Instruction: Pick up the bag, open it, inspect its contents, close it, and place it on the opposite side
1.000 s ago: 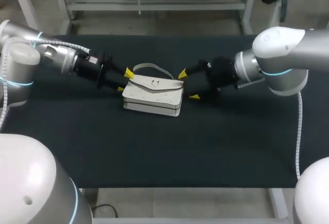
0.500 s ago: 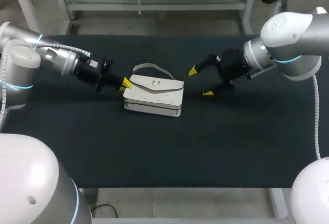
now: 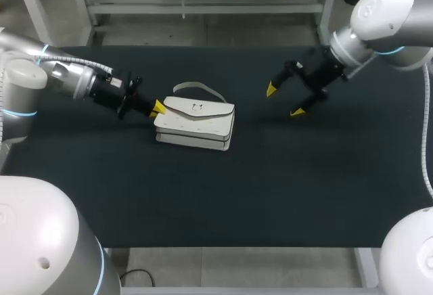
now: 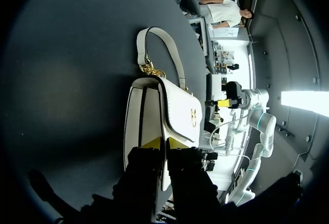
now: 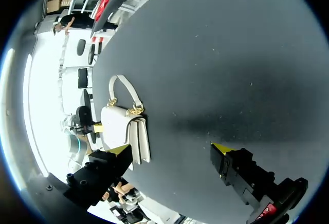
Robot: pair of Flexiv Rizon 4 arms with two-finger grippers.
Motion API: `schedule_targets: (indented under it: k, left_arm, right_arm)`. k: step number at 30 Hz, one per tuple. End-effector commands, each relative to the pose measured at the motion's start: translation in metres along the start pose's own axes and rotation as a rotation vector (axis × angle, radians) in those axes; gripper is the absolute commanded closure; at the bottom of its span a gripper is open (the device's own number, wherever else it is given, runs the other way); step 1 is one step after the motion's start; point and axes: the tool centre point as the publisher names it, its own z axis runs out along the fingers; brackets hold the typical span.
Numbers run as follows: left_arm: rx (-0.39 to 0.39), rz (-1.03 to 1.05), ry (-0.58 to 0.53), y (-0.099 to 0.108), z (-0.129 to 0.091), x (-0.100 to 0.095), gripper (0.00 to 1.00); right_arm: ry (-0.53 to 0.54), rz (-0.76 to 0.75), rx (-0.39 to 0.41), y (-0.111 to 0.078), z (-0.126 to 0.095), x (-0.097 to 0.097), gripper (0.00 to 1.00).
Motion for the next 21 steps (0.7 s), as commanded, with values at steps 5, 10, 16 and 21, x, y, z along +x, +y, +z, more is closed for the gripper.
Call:
schedule_targets:
  k: [5,10,16,21]
  left_arm:
    - [-0.021,0.012,-0.063,-0.003,-0.014,0.000,1.00]
    - [-0.021,0.012,-0.063,-0.003,-0.014,0.000,1.00]
    - [-0.021,0.012,-0.063,-0.003,-0.014,0.000,1.00]
    - [0.014,0.065,-0.062,-0.015,-0.046,-0.010,1.00]
  right_arm:
    - [-0.013,0.003,0.009,0.002,-0.006,0.003,0.00]
    - [-0.013,0.003,0.009,0.002,-0.006,0.003,0.00]
    - [-0.038,0.000,-0.011,0.003,-0.007,0.003,0.00]
    - [-0.083,-0.012,-0.068,0.020,-0.029,-0.015,0.00]
